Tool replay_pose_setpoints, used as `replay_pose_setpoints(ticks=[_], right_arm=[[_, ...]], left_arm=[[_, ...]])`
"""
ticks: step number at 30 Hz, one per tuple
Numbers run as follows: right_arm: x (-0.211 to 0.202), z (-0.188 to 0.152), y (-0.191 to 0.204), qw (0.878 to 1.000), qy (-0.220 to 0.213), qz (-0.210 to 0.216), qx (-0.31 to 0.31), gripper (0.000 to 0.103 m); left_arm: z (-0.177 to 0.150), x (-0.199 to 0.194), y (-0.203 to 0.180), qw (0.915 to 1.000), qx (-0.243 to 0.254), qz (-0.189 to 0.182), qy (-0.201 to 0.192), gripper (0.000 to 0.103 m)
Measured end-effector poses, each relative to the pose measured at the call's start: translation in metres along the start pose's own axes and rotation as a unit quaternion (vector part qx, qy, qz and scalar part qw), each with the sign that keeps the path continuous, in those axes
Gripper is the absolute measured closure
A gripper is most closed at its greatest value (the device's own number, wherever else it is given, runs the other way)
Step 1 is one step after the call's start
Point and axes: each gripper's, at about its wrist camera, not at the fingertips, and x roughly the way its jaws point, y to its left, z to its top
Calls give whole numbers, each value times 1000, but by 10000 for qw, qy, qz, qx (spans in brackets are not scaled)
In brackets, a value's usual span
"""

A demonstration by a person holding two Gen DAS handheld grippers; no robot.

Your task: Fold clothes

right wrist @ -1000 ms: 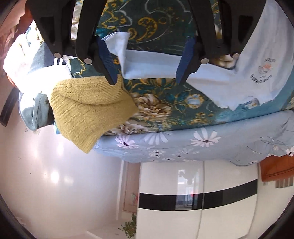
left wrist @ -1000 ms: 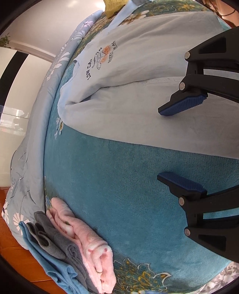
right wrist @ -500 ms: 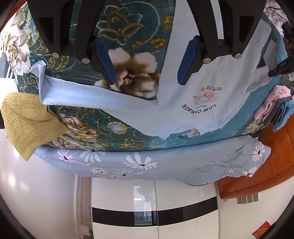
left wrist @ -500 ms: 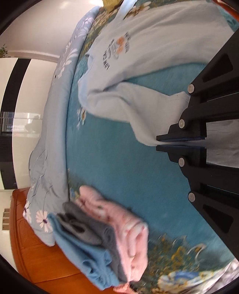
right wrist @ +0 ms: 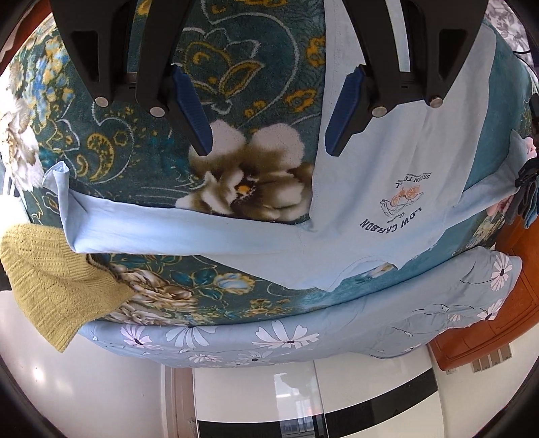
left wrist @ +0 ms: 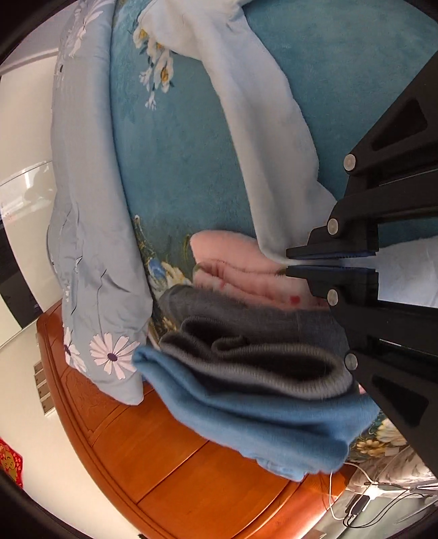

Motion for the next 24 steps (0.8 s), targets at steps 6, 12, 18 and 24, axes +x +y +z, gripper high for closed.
replay_pose_setpoints(ticks=[6,12,18,24], right_arm=[[-14,-7,4,9997,-3,175,-144,32],[-25,-48,17,9967,278,723,-221,32],[-24,-102,21,9902,810,1128,-141,32],[-30,-127,28,9868,906,1340,-120,32]], left_arm=[[-16,-29,-3,9954,-155,-942,62,53],[-67,-104,-11,9749,-716,-2105,-123,40],[-129,-166,-46,9451,-728,-3184,-57,40],[-146,-194,-53,9482,-648,-3108,14,40]])
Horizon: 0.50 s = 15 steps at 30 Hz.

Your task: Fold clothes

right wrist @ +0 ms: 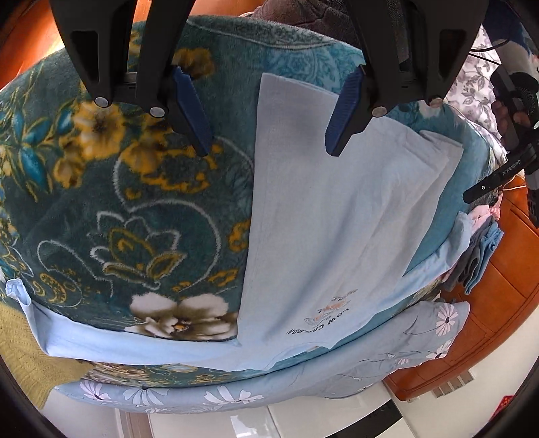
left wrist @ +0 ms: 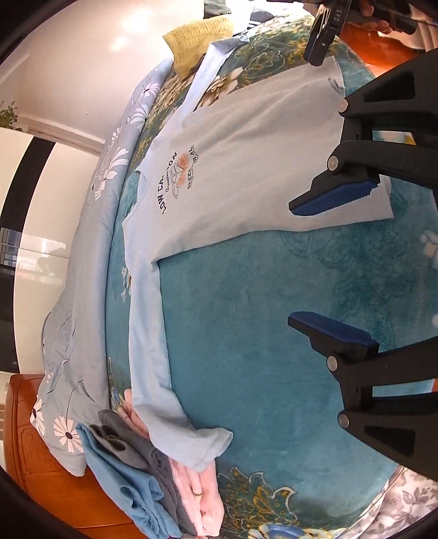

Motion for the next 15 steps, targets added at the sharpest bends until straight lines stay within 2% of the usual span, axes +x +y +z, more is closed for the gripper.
replay_pose_setpoints(ticks=[2,4,6,7,9,11,12,15], right_arm=[[0,-6,2,10000,7,69,13,34],[0,-10,3,9998,16,163,67,42],[0,-12,3,9997,34,206,124,68],[1,-14,3,9997,53,180,128,73],[1,-16,2,9997,73,195,148,91],[-2,-14,-5,9988,45,409,262,95],[-8,-13,-9,9992,-47,311,241,96],[-33,-7,-23,9982,-440,-414,55,97]], left_arm=[[-2,-6,1,10000,-45,65,-24,40],[-5,-12,5,9999,-118,80,-45,40],[-7,-15,7,9998,-185,96,-31,40],[-9,-16,7,9997,-216,108,-17,40],[-10,-17,8,9996,-271,112,25,40],[-12,-17,7,9995,-284,90,71,40],[-13,-17,6,9996,-267,98,87,40],[-15,-15,2,9996,-216,94,163,38]])
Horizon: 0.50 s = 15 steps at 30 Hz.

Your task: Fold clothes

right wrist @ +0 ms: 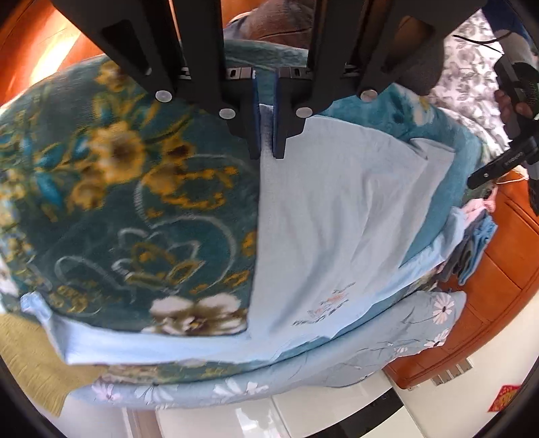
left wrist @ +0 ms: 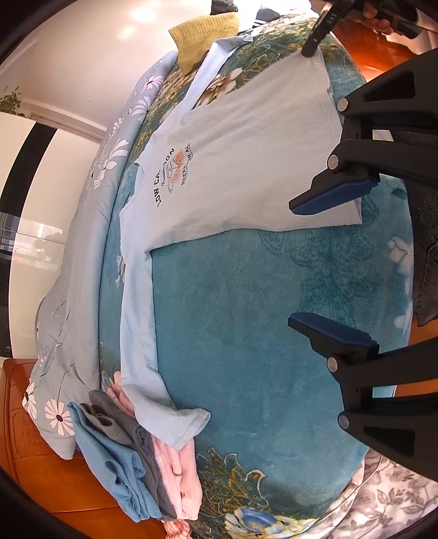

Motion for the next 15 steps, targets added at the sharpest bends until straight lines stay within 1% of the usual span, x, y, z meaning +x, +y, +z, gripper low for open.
replay_pose_setpoints(ticks=[2,5,7,10,15], right_arm=[[-7,5,-19,9996,-98,-245,110,97],[-4,6,-37,9988,-46,-443,222,98],[-2,5,-42,9988,13,-406,266,98],[-2,4,-39,9987,2,-476,158,98],[-2,3,-39,9989,37,-430,158,98]], left_arm=[[-2,6,-3,9999,1,-71,95,37],[-6,16,-9,9994,12,-227,279,37],[-10,22,-16,9986,57,-350,384,37],[-17,30,-25,9972,129,-516,526,37],[-27,40,-33,9929,82,-928,736,38]])
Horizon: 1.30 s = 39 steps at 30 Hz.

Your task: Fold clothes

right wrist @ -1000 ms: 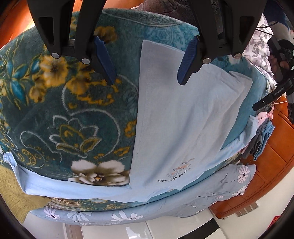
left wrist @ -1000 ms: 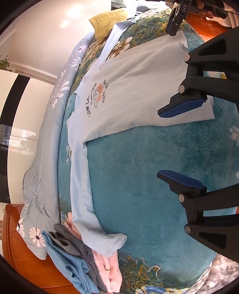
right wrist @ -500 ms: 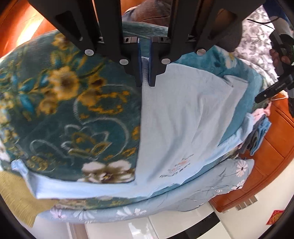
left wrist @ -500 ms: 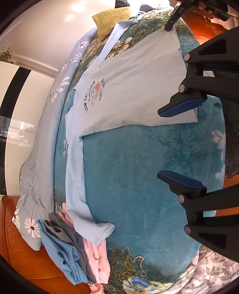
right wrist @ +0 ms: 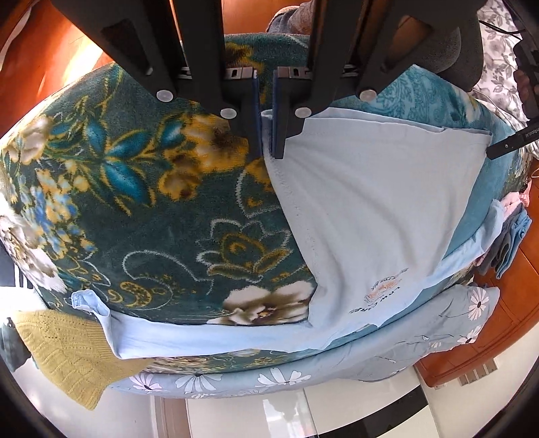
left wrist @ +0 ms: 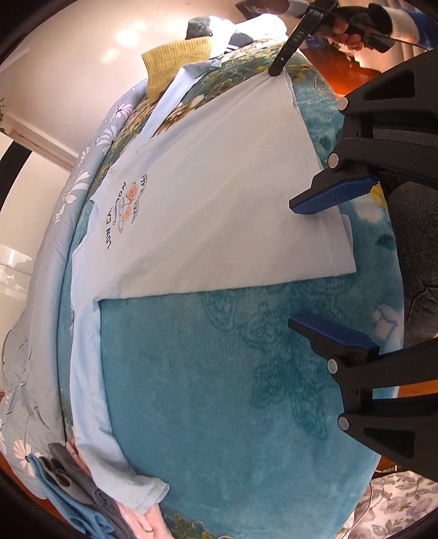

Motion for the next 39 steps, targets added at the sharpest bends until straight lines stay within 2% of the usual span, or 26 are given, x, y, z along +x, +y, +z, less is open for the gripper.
replay_pose_setpoints(ticks=[3,7,11,14,16,18,22,23,25,28,32,39], right_arm=[[1,0,0,10000,28,32,32,97],[2,1,1,10000,51,31,28,97],[4,1,-1,9999,71,82,94,97],[5,1,-2,9998,86,127,160,97],[4,2,-3,9996,91,162,202,97],[3,2,-5,9993,97,229,266,97],[3,1,-8,9986,124,344,384,97],[3,1,-8,9985,127,356,401,97],[2,1,-7,9985,129,372,388,97],[-1,-1,-3,9985,119,415,340,97],[-9,-5,8,9992,119,377,81,98],[-1,-13,13,9988,284,388,7,98]], left_arm=[[-3,1,-2,9998,-30,-200,35,39],[-8,-3,11,9958,-436,-799,115,39],[-12,-2,31,9802,-1178,-1581,192,39],[-11,1,43,9691,-1554,-1911,117,41],[-12,2,50,9616,-1793,-2078,72,53],[-14,4,58,9561,-2011,-2132,71,71],[-15,10,66,9426,-2319,-2401,28,84],[-15,10,67,9425,-2369,-2358,-9,91],[-12,8,66,9509,-2321,-2047,-85,99],[-9,-6,58,9652,-2034,-1621,-278,100],[-7,-33,41,9867,-1254,-905,-503,100],[-17,-18,48,9938,-1010,-393,-234,100]])
